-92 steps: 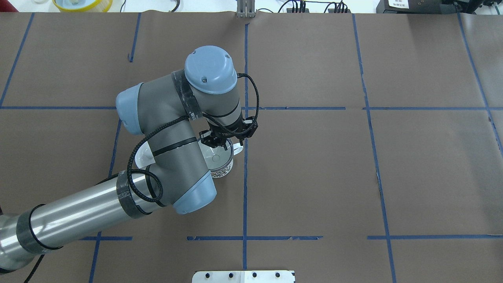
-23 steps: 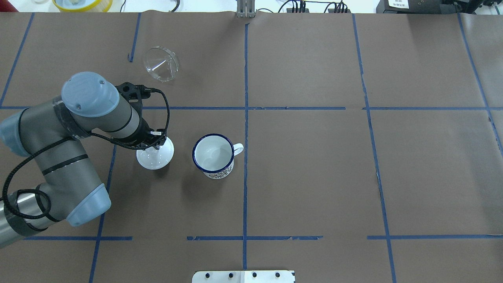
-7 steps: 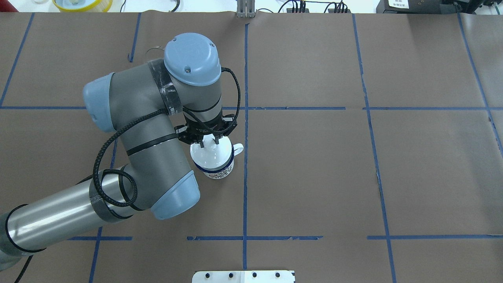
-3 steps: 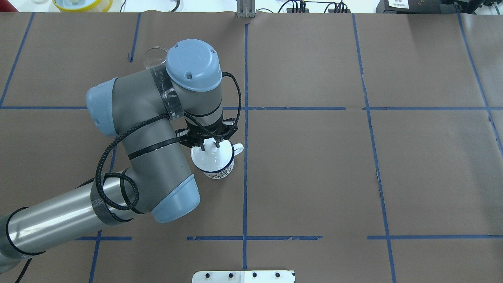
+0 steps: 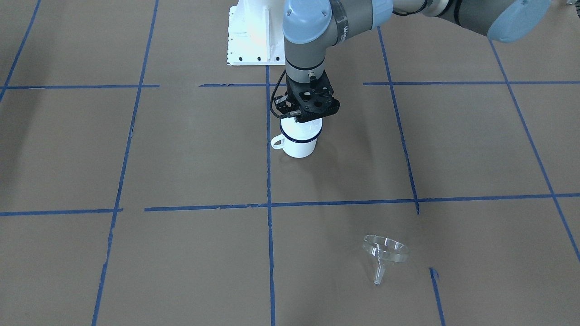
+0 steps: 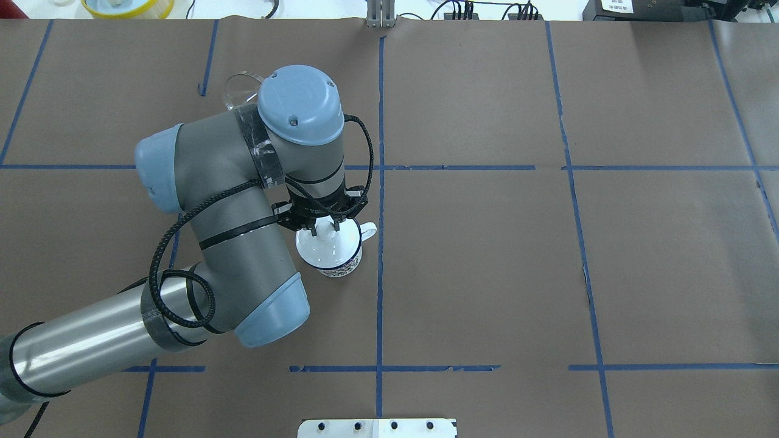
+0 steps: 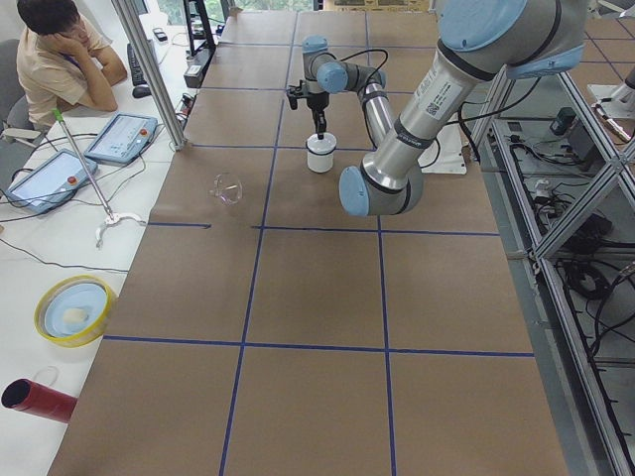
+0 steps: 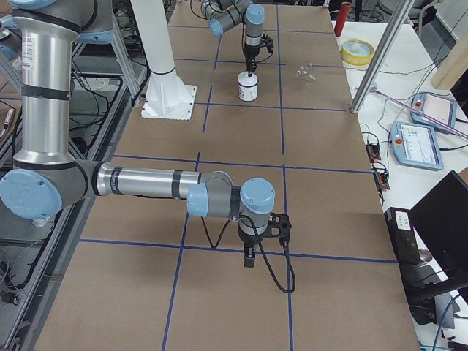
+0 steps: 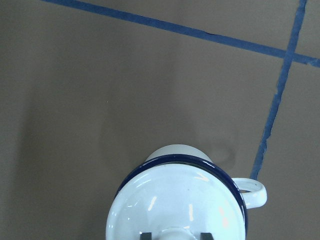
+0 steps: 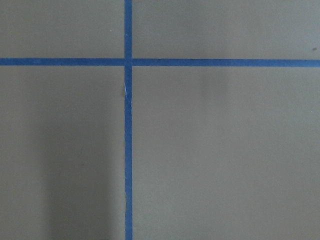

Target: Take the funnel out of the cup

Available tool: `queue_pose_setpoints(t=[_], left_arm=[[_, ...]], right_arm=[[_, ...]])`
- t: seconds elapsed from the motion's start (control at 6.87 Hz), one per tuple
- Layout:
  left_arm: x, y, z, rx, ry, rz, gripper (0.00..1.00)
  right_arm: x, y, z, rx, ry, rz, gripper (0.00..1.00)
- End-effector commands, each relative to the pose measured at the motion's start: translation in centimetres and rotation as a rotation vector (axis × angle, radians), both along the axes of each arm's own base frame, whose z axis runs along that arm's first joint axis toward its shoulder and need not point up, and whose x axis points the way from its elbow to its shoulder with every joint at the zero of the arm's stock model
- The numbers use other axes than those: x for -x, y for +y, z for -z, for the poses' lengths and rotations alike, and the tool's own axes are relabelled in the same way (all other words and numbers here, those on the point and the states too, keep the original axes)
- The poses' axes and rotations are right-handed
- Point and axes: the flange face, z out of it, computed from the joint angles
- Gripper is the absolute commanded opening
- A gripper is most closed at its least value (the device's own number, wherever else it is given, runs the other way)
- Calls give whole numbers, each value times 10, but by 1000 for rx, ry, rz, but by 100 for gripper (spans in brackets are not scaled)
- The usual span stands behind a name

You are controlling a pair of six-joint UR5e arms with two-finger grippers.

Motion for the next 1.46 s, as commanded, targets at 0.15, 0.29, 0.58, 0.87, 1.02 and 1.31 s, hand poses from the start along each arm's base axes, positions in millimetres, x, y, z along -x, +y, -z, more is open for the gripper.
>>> queue_pose_setpoints(t=[0.15,0.29,0.58,0.87,1.02,1.31], left_arm=[[1,0,1,-11,16,2,91],[1,-1,1,-12,14,7,100],[21,1,4,-43,35,13,100],[129,-4,-13,-228,90,-23,100],[176,-35,-33,-323,60,-37,100],[301,-90,-132,-455,2,-179,100]], right_arm=[[0,0,0,0,0,0,100],[0,0,0,0,0,0,100],[0,0,0,0,0,0,100],[0,0,0,0,0,0,100],[0,0,0,0,0,0,100],[0,0,0,0,0,0,100]])
